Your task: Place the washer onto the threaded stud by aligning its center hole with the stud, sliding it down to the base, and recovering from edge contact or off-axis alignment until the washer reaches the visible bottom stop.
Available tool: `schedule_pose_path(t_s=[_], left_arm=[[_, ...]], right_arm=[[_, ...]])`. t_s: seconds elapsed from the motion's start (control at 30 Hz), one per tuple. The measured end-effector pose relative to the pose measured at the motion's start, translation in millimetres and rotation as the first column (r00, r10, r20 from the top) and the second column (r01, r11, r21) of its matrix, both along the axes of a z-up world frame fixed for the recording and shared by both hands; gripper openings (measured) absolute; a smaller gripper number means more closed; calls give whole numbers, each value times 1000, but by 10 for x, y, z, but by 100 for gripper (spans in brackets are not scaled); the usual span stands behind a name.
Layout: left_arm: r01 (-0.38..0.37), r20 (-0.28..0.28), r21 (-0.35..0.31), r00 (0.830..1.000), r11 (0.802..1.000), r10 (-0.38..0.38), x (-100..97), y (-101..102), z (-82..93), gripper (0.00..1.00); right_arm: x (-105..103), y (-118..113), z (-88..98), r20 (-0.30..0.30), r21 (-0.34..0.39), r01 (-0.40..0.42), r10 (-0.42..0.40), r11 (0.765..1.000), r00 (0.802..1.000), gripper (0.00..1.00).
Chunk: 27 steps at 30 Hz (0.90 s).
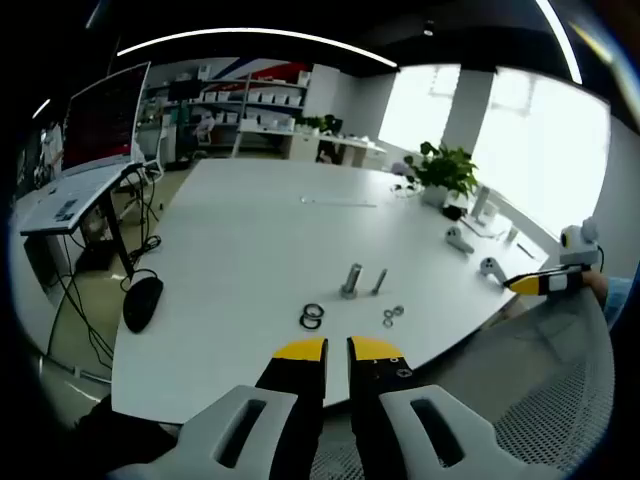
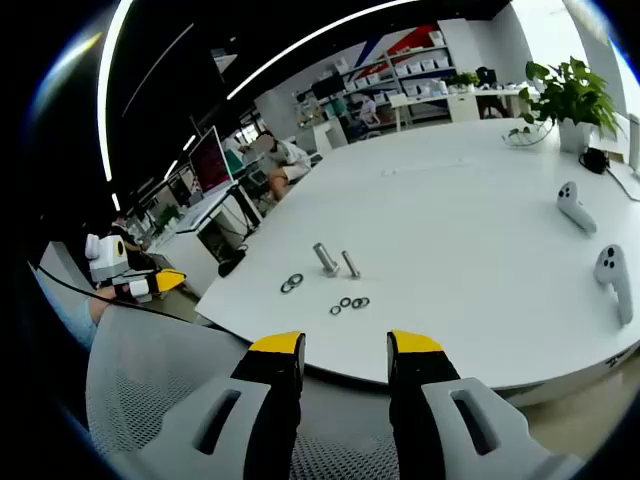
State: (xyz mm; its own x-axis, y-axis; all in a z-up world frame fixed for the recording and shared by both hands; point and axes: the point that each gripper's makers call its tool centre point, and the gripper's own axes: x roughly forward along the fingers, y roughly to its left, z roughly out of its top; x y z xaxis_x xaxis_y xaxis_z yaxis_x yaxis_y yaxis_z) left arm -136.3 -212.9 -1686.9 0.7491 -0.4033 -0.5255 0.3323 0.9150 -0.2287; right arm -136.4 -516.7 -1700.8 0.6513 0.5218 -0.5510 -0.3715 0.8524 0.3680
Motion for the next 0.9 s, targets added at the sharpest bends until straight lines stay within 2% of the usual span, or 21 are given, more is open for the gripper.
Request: schedule_pose_path(t_s=[0.9], left_arm=[[1,-12,5,1000,1000,-1,-22,-24,7,5]], right_arm=[[-13,14,-1,-5,7,-8,8,1000,1000,35]])
